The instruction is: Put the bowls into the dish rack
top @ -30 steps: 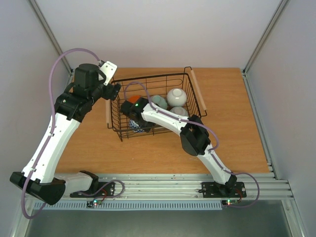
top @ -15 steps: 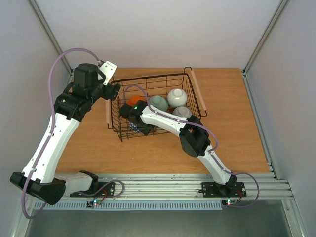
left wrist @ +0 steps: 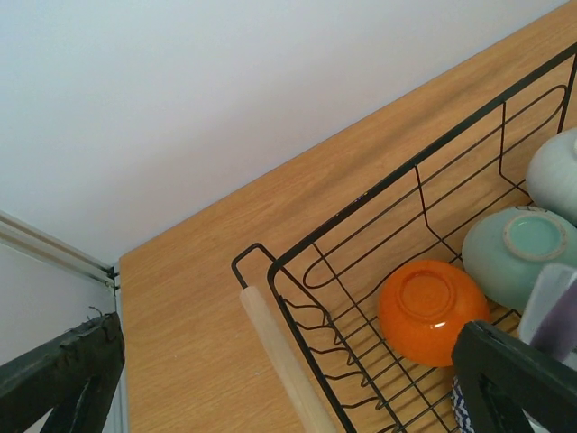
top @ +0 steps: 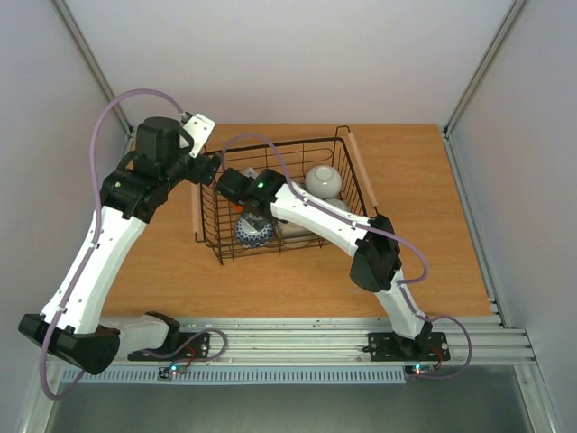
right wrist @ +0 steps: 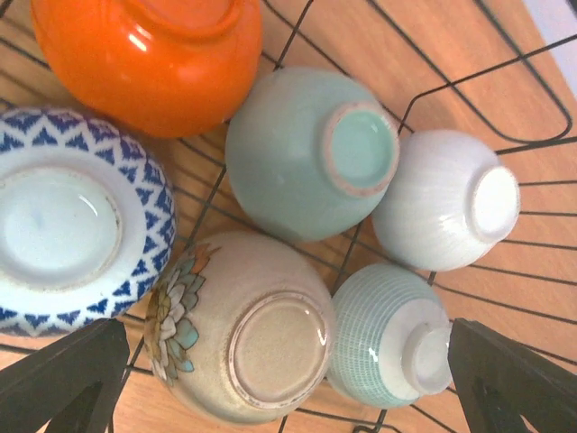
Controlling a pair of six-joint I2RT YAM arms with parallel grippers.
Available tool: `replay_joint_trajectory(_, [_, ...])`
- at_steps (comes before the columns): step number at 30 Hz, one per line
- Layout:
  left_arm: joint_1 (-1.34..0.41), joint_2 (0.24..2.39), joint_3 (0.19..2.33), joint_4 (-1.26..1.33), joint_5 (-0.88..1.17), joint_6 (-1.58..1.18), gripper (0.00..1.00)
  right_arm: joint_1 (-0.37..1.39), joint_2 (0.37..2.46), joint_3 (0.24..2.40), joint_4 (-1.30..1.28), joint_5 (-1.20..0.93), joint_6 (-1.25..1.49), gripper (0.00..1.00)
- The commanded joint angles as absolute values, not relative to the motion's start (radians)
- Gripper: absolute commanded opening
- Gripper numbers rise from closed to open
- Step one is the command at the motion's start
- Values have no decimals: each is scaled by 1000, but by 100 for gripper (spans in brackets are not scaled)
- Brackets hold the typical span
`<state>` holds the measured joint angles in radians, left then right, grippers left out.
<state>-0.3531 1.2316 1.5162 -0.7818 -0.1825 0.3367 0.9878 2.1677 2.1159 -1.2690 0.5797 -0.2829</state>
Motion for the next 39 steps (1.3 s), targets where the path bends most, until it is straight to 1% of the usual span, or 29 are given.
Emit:
replay_joint_trajectory(1, [-345, 1210, 1496, -771, -166, 324, 99, 974, 2177, 2170, -1269, 634, -318, 98])
replay_joint_trajectory(3, [-345, 1201, 1488, -770, -167, 326, 99, 963, 2157, 2160, -1259, 652, -315, 98])
replay_joint_trajectory(5, [-337, 1191, 1476, -764, -164, 330, 99, 943, 2092, 2111, -1208, 671, -314, 98])
replay_joint_trajectory(8, [-292, 1178, 1448, -753, -146, 332, 99, 904, 1969, 1985, -1121, 681, -311, 98])
replay_joint_trajectory(13, [-174, 1170, 1409, -759, -60, 306, 99, 812, 1705, 1717, -988, 662, -285, 99])
replay_joint_trajectory(16, [-92, 1162, 1389, -753, -20, 290, 99, 750, 1546, 1596, -940, 639, -264, 99])
replay_joint_trajectory(21, [44, 1157, 1346, -744, 19, 285, 100, 623, 1337, 1446, -950, 683, -168, 98])
replay_joint_trajectory(25, [123, 1153, 1290, -740, 62, 265, 99, 456, 1224, 1335, -1024, 701, -13, 98])
replay_joint_trajectory(28, [164, 1130, 1220, -709, 102, 258, 99, 380, 1204, 1246, -1037, 668, 55, 98])
replay_joint_trajectory(36, [183, 1093, 1096, -655, 120, 268, 99, 376, 1233, 1090, -1098, 765, 229, 98])
replay_joint_trajectory(39, [187, 1091, 1066, -633, 127, 259, 99, 374, 1241, 1078, -1117, 798, 263, 98])
